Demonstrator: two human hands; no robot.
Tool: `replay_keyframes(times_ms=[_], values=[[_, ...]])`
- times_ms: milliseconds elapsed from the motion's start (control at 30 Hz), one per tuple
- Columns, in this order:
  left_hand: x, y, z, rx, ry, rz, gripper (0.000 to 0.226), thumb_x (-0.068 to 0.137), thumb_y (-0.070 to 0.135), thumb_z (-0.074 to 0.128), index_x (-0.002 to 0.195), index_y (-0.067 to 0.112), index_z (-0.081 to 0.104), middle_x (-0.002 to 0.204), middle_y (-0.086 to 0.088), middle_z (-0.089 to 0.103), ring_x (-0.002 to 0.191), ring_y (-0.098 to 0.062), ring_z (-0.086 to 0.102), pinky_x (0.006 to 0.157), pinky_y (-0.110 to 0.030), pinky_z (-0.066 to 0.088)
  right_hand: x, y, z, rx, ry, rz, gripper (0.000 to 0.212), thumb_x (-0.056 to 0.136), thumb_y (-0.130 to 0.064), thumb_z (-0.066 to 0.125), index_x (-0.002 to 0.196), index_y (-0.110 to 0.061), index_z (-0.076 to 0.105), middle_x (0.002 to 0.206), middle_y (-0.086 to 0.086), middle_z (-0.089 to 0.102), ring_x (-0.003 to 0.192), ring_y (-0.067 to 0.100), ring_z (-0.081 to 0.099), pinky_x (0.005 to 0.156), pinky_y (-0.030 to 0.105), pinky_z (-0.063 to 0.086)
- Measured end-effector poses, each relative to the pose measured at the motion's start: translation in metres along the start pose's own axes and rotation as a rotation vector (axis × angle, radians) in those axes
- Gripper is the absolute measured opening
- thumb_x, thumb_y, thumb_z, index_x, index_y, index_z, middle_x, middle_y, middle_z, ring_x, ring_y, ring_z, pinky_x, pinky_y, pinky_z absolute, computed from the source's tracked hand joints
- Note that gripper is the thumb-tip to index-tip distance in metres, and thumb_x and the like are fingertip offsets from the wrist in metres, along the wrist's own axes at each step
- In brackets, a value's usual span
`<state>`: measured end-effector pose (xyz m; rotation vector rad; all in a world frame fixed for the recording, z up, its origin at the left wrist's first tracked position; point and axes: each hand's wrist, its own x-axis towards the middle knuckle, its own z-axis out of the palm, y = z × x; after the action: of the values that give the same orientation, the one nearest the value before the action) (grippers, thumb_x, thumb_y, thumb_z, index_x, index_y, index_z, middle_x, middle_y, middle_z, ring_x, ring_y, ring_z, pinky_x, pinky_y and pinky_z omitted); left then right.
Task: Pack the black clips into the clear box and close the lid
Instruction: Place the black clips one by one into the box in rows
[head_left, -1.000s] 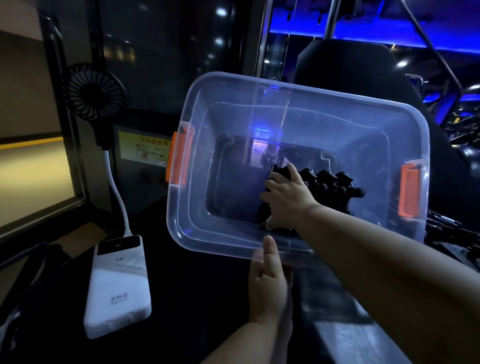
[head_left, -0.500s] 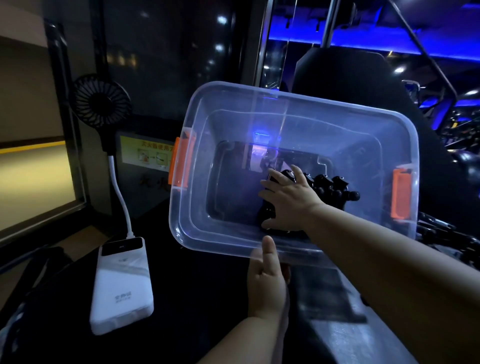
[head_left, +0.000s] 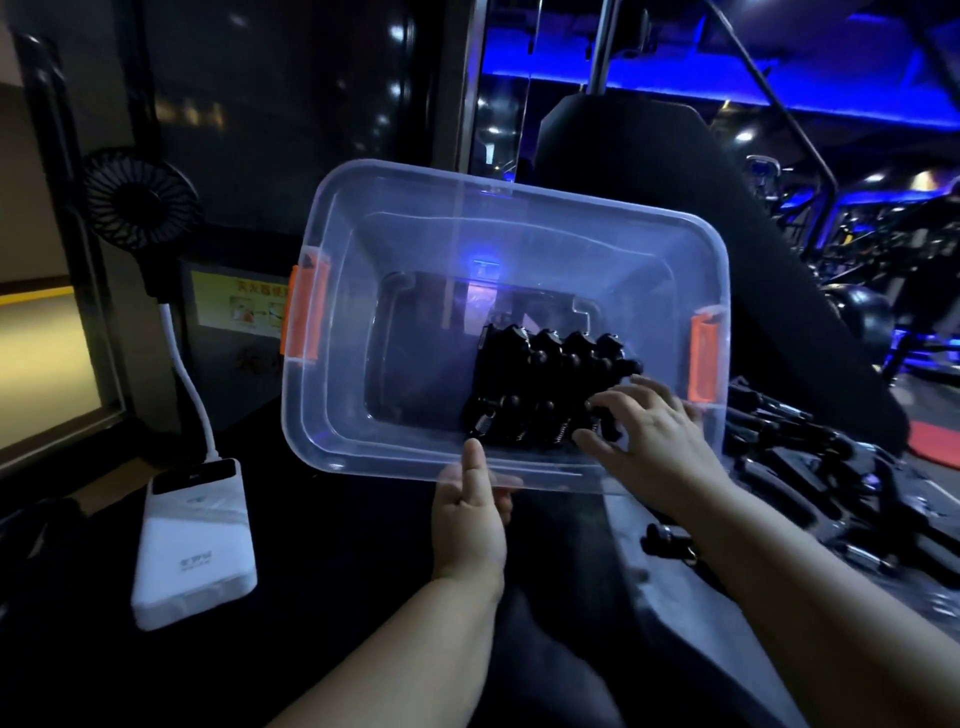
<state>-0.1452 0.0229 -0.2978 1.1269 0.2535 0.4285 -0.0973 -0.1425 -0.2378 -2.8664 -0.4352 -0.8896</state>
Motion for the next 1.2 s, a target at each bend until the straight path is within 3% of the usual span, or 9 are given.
replay_keyframes(times_ms=[167,300,433,567,667,733,833,967,1200], values=[[-0.005,0.001,-0.001,0.026,0.007,0.062,0.032,0.098,0.041,0.042,0.083,0.016,0.054,0.061,0.002,0.063,0.054,-0.010,0.048,0.060,-0.024,0.042,-0.027,0.017,-0.012,0.079,0.310,-0.135,0.042,0.085,-0.049,0.052,0.102,-0.015,0.070,0.101,0.002,0.066,0.103,0.022,0.053,0.090,0.030,0.038],[-0.004,-0.001,0.003,0.034,0.058,0.097,0.035,0.098,0.037,0.044,0.078,0.009,0.049,0.058,0.002,0.058,0.041,0.002,0.045,0.053,-0.021,0.039,-0.063,0.043,-0.017,0.325,0.431,0.168,0.033,0.084,-0.049,0.051,0.088,-0.019,0.063,0.089,-0.003,0.060,0.087,0.019,0.053,0.073,0.033,0.042],[-0.003,-0.004,0.005,0.063,0.089,0.121,0.034,0.098,0.038,0.044,0.082,0.007,0.048,0.061,0.000,0.055,0.038,0.004,0.045,0.050,-0.019,0.040,-0.088,0.071,-0.004,0.321,0.204,0.329,0.029,0.088,-0.050,0.053,0.084,-0.023,0.063,0.085,-0.008,0.059,0.091,0.022,0.055,0.074,0.030,0.036],[-0.003,-0.004,0.006,0.073,0.102,0.138,0.035,0.098,0.039,0.043,0.086,0.007,0.048,0.062,0.001,0.055,0.044,0.001,0.048,0.048,-0.016,0.041,-0.093,0.067,0.007,0.190,-0.149,0.414,0.034,0.089,-0.057,0.049,0.107,-0.032,0.063,0.116,-0.005,0.060,0.115,0.019,0.048,0.090,0.035,0.035],[-0.006,-0.002,0.005,0.067,0.101,0.125,0.031,0.098,0.040,0.043,0.081,0.014,0.045,0.064,0.001,0.056,0.053,-0.008,0.047,0.055,-0.021,0.041,-0.094,0.058,0.011,0.057,-0.333,0.353,0.052,0.087,-0.068,0.039,0.130,-0.040,0.049,0.140,-0.013,0.046,0.136,0.012,0.031,0.105,0.039,0.021],[-0.006,-0.002,0.005,0.068,0.101,0.121,0.030,0.098,0.040,0.043,0.080,0.016,0.045,0.064,0.001,0.056,0.055,-0.009,0.048,0.056,-0.022,0.041,-0.096,0.054,0.009,0.007,-0.398,0.307,0.056,0.086,-0.071,0.036,0.133,-0.042,0.045,0.145,-0.013,0.042,0.142,0.011,0.018,0.109,0.040,0.014],[-0.006,-0.002,0.006,0.072,0.104,0.116,0.029,0.098,0.041,0.043,0.080,0.017,0.044,0.065,0.001,0.057,0.056,-0.009,0.048,0.056,-0.022,0.041,-0.098,0.050,0.004,-0.001,-0.408,0.295,0.053,0.084,-0.072,0.040,0.124,-0.040,0.051,0.134,-0.007,0.049,0.138,0.014,0.025,0.108,0.040,0.019],[-0.005,-0.004,0.005,0.090,0.111,0.118,0.031,0.097,0.042,0.043,0.081,0.016,0.046,0.065,0.001,0.057,0.056,-0.010,0.049,0.057,-0.023,0.041,-0.099,0.046,0.000,0.024,-0.382,0.266,0.047,0.075,-0.078,0.045,0.094,-0.036,0.054,0.102,-0.008,0.049,0.119,0.015,0.038,0.096,0.035,0.036],[-0.003,-0.006,0.003,0.114,0.106,0.134,0.039,0.097,0.044,0.041,0.083,0.009,0.050,0.064,-0.001,0.057,0.056,-0.012,0.050,0.057,-0.023,0.042,-0.101,0.048,-0.005,0.090,-0.359,0.237,0.049,0.064,-0.081,0.053,0.071,-0.033,0.051,0.086,-0.016,0.049,0.104,0.009,0.038,0.089,0.032,0.040]])
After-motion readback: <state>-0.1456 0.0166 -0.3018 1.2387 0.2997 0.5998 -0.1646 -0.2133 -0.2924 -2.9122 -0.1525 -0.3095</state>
